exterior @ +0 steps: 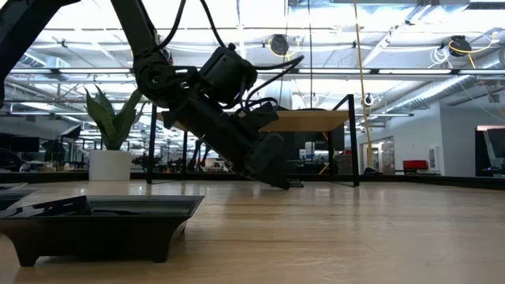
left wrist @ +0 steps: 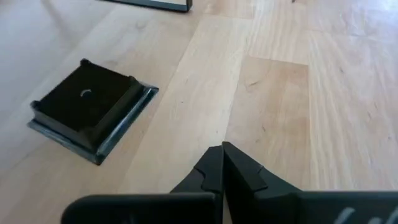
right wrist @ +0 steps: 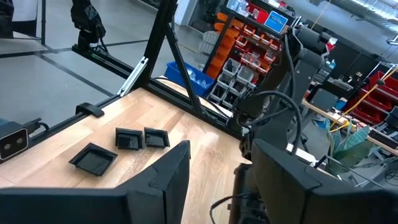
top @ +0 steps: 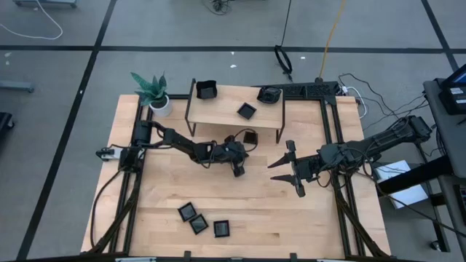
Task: Pick & Place Mini shaped plates
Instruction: Stack the black square plate on top of the other black square plate on the shelf
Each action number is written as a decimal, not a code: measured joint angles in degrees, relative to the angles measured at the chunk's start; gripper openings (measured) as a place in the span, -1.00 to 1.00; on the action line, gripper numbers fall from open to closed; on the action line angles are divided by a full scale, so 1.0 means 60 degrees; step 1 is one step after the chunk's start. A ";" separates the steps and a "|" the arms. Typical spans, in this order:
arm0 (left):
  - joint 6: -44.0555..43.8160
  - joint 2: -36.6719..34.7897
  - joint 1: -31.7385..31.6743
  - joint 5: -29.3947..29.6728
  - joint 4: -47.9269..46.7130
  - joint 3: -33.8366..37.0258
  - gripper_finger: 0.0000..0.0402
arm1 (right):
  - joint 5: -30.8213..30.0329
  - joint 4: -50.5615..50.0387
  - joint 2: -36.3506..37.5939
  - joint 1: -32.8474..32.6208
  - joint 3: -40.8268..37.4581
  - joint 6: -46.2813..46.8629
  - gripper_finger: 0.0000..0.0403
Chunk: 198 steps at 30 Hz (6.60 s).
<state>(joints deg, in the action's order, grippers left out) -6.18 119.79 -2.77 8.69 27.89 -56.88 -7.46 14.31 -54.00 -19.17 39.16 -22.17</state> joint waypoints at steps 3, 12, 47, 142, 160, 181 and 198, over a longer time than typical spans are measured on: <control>-0.0170 0.0000 0.0137 0.1128 -0.0045 0.0000 -0.97 | 0.0000 0.0000 0.0000 -0.0001 0.0000 0.0000 -0.21; -0.1877 0.0034 0.0082 0.4546 -0.0535 0.0018 -0.98 | 0.0000 0.0000 0.0000 -0.0001 0.0000 0.0000 -0.21; -0.0052 0.1738 -0.0214 -0.3791 0.3939 -0.0039 -0.95 | 0.0000 0.0142 -0.0004 0.0013 -0.0004 -0.0069 -0.21; 0.1723 -0.3861 0.1852 -0.1086 -0.0918 0.0018 -0.20 | 0.1102 -0.2598 -0.4945 0.2588 -0.1008 0.2377 0.44; 0.1701 -0.3861 0.1852 -0.1090 -0.0934 0.0018 -0.20 | 0.1770 -0.2720 -0.4749 0.2756 -0.1034 0.2583 0.20; 0.1727 -0.3861 0.1852 -0.1090 -0.0811 0.0018 -0.20 | 0.1759 -0.2897 -0.0855 0.2742 -0.1038 0.2447 0.18; 0.3317 -0.3861 0.1972 -0.0578 -0.0603 0.0018 -0.20 | 0.1821 -0.0854 0.0521 0.2742 -0.1031 0.2310 0.18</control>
<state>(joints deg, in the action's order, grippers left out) 13.73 96.62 9.06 5.22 24.27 -56.77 3.46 9.18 -50.87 -2.72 32.97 -8.31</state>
